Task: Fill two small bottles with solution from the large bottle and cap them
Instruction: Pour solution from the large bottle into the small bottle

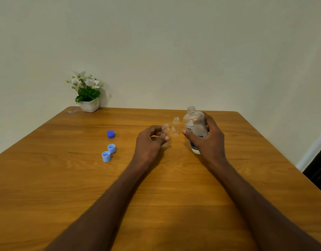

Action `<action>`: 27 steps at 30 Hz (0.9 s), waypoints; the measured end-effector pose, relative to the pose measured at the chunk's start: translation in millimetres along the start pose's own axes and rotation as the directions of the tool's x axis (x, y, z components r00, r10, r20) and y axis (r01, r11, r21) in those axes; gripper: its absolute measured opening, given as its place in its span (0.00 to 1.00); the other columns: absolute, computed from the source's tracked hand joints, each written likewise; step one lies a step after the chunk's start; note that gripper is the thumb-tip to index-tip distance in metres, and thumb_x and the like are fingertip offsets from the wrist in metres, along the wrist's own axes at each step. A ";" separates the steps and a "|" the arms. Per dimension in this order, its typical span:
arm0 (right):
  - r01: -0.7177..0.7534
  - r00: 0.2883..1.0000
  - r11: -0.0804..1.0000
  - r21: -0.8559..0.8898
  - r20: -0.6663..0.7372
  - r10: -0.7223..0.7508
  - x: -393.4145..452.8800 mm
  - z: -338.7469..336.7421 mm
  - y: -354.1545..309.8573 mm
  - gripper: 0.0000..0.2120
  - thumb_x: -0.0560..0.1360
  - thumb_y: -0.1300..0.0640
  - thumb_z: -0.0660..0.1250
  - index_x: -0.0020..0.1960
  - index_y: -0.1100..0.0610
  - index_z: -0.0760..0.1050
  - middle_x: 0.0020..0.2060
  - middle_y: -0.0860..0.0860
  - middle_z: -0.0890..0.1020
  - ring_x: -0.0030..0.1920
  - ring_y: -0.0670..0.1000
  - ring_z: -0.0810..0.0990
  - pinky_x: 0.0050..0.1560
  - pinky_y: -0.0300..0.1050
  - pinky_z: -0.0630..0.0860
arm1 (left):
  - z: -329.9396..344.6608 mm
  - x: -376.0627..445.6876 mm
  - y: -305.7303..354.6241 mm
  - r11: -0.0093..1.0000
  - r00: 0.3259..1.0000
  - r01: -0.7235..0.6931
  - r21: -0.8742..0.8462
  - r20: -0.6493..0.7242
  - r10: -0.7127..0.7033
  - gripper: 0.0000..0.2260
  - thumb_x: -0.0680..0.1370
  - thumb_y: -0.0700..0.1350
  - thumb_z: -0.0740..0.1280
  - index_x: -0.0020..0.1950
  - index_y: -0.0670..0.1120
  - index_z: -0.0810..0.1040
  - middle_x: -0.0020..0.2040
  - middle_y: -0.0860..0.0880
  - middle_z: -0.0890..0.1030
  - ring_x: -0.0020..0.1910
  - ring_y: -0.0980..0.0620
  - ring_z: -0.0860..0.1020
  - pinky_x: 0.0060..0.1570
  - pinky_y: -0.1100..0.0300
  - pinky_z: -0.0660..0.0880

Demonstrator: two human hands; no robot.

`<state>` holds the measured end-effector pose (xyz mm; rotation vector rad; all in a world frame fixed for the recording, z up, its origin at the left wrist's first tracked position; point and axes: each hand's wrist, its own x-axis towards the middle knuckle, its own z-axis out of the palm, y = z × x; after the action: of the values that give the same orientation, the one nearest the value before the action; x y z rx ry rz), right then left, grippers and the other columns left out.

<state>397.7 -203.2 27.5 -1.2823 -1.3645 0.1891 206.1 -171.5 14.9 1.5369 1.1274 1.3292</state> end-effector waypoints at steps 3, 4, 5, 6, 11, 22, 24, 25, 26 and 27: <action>0.019 1.000 0.999 -0.028 0.007 -0.019 1.6 -1.1 3.7 0.34 0.70 0.44 0.80 0.72 0.44 0.71 0.65 0.40 0.78 0.63 0.46 0.79 0.56 0.47 0.84 | 0.7 0.2 1.0 0.989 0.996 -0.088 0.118 -0.014 0.090 0.19 0.79 0.42 0.74 0.69 0.49 0.79 0.58 0.52 0.84 0.58 0.57 0.80 0.57 0.62 0.77; 0.021 1.000 0.999 -0.039 0.013 -0.021 2.2 -1.3 5.9 0.34 0.69 0.44 0.80 0.72 0.46 0.72 0.67 0.42 0.78 0.64 0.47 0.79 0.57 0.50 0.84 | 1.0 0.3 1.4 0.982 0.993 -0.116 0.150 -0.014 0.119 0.20 0.79 0.42 0.73 0.70 0.48 0.78 0.61 0.52 0.84 0.60 0.56 0.80 0.59 0.62 0.76; 0.024 1.000 0.998 -0.060 0.021 -0.023 2.9 -1.4 7.7 0.36 0.69 0.44 0.80 0.73 0.48 0.72 0.68 0.44 0.78 0.65 0.48 0.78 0.58 0.53 0.83 | 1.6 0.3 1.7 0.976 0.989 -0.141 0.168 -0.014 0.145 0.20 0.79 0.42 0.73 0.71 0.48 0.78 0.63 0.51 0.83 0.61 0.55 0.80 0.61 0.61 0.76; 0.026 0.999 0.995 -0.092 0.029 -0.024 3.9 -1.4 9.3 0.37 0.69 0.44 0.81 0.74 0.49 0.71 0.69 0.45 0.78 0.66 0.48 0.78 0.60 0.56 0.82 | 1.9 0.1 2.0 0.971 0.986 -0.160 0.179 -0.011 0.165 0.20 0.79 0.42 0.73 0.71 0.48 0.79 0.64 0.51 0.82 0.62 0.55 0.79 0.61 0.61 0.76; 0.077 0.995 0.966 -0.246 0.079 -0.059 4.6 -0.2 10.9 0.40 0.69 0.42 0.80 0.77 0.46 0.68 0.68 0.46 0.78 0.65 0.49 0.77 0.64 0.63 0.77 | 2.3 0.6 1.0 0.953 0.977 -0.207 0.221 -0.010 0.214 0.20 0.79 0.43 0.74 0.71 0.47 0.79 0.64 0.51 0.83 0.62 0.57 0.80 0.55 0.72 0.73; 0.183 0.981 0.885 -0.429 0.142 -0.134 3.8 1.5 12.5 0.40 0.68 0.42 0.78 0.76 0.42 0.66 0.67 0.46 0.79 0.64 0.52 0.76 0.62 0.56 0.68 | 2.1 2.0 -2.9 0.936 0.964 -0.248 0.248 -0.029 0.263 0.20 0.76 0.43 0.77 0.67 0.44 0.81 0.56 0.51 0.82 0.54 0.57 0.80 0.55 0.67 0.76; 0.182 0.981 0.871 -0.456 0.151 -0.125 4.2 1.8 12.3 0.40 0.69 0.42 0.78 0.77 0.42 0.66 0.68 0.46 0.78 0.65 0.52 0.75 0.65 0.58 0.68 | 2.4 2.7 -3.6 0.932 0.962 -0.258 0.255 -0.025 0.273 0.20 0.75 0.43 0.77 0.67 0.44 0.81 0.56 0.51 0.82 0.53 0.56 0.80 0.55 0.66 0.77; 0.182 0.980 0.864 -0.469 0.156 -0.122 4.3 1.8 12.0 0.39 0.69 0.43 0.78 0.77 0.42 0.66 0.68 0.46 0.78 0.66 0.52 0.74 0.66 0.59 0.68 | 2.5 3.0 -4.1 0.929 0.960 -0.263 0.261 -0.022 0.278 0.20 0.75 0.43 0.77 0.67 0.45 0.81 0.55 0.51 0.81 0.53 0.57 0.80 0.54 0.68 0.76; 0.183 0.980 0.858 -0.479 0.158 -0.121 4.3 1.6 11.9 0.39 0.70 0.43 0.78 0.77 0.42 0.66 0.68 0.46 0.77 0.66 0.51 0.74 0.66 0.59 0.68 | 2.6 3.3 -4.7 0.926 0.959 -0.268 0.265 -0.019 0.283 0.20 0.76 0.43 0.77 0.67 0.45 0.81 0.55 0.51 0.81 0.53 0.58 0.80 0.53 0.71 0.75; 0.184 0.980 0.855 -0.486 0.159 -0.121 4.4 1.3 11.6 0.39 0.70 0.44 0.78 0.77 0.42 0.66 0.68 0.45 0.77 0.66 0.51 0.74 0.66 0.59 0.68 | 2.5 3.6 -5.3 0.924 0.958 -0.272 0.269 -0.015 0.286 0.20 0.76 0.43 0.77 0.67 0.45 0.81 0.55 0.52 0.80 0.53 0.59 0.80 0.51 0.73 0.75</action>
<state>404.3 -194.9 21.1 -1.5966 -1.6840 -0.2174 208.1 -166.6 10.5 1.9256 1.1897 1.4586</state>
